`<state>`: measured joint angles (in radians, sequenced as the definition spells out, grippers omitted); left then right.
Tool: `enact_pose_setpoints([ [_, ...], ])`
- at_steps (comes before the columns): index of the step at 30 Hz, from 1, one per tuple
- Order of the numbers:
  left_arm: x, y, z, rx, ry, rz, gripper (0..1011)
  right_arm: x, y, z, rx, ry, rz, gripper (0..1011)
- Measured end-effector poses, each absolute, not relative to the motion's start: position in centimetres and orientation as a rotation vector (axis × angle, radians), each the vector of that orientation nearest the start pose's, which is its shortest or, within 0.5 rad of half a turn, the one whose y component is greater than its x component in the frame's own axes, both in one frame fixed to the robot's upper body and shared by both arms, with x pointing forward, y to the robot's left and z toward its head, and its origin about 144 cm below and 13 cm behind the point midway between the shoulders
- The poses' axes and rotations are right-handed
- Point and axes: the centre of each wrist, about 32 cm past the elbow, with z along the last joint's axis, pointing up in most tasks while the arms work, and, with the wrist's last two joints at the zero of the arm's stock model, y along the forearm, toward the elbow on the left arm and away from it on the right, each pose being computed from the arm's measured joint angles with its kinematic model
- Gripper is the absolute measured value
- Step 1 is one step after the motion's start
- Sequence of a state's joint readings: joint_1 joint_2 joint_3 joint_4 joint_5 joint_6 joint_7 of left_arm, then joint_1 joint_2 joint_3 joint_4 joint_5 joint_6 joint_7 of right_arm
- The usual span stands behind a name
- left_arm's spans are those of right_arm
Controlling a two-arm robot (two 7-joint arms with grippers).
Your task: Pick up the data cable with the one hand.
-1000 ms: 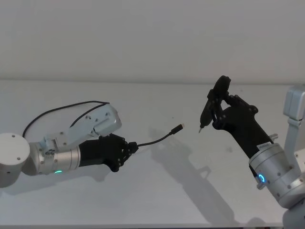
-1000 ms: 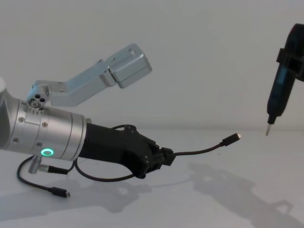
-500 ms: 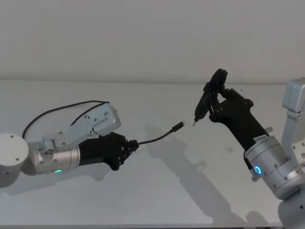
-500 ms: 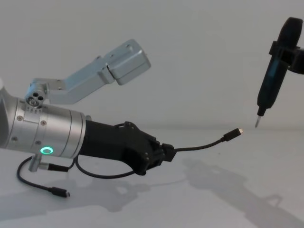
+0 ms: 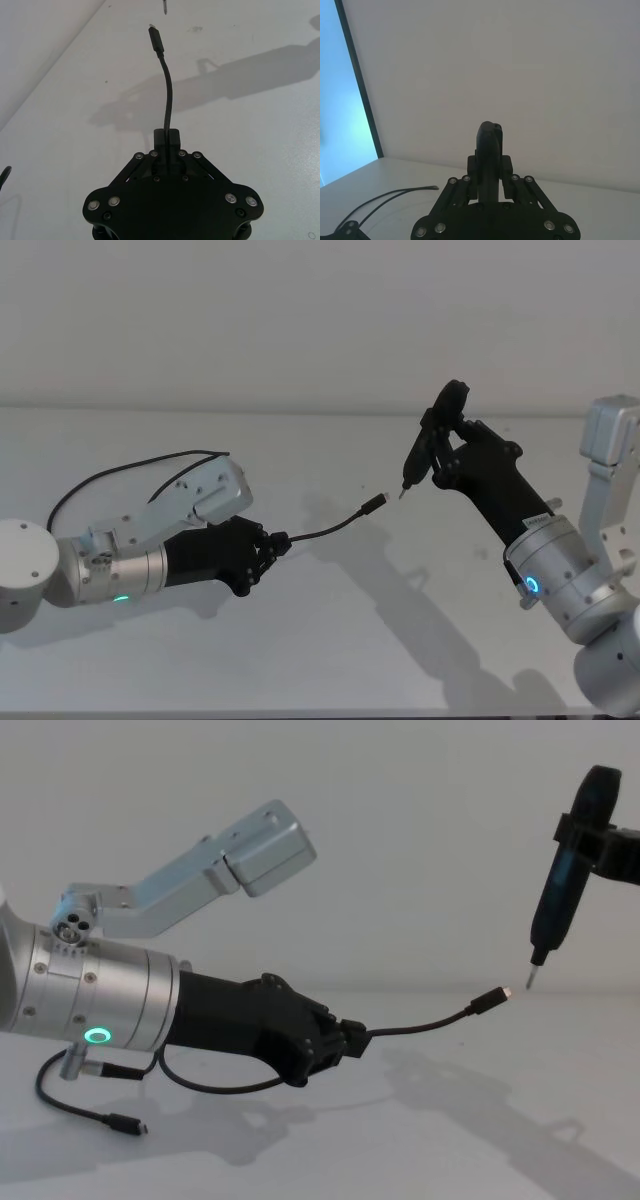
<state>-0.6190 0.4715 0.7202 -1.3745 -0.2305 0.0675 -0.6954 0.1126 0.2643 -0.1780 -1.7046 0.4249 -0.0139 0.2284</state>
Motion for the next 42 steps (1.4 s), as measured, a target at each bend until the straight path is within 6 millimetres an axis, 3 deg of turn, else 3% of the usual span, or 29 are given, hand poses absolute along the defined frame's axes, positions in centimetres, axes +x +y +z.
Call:
enact_pose_setpoints([
  [19,57.0,20.3,124.1,0.391,-0.302,0.386,39,49.5,-23.5,121.7,0.256,-0.054,-1.088,274],
  [42,57.0,20.3,124.1,0.391,-0.302,0.386,40,49.8,-23.2,121.6,0.253,-0.037,-1.081,275],
])
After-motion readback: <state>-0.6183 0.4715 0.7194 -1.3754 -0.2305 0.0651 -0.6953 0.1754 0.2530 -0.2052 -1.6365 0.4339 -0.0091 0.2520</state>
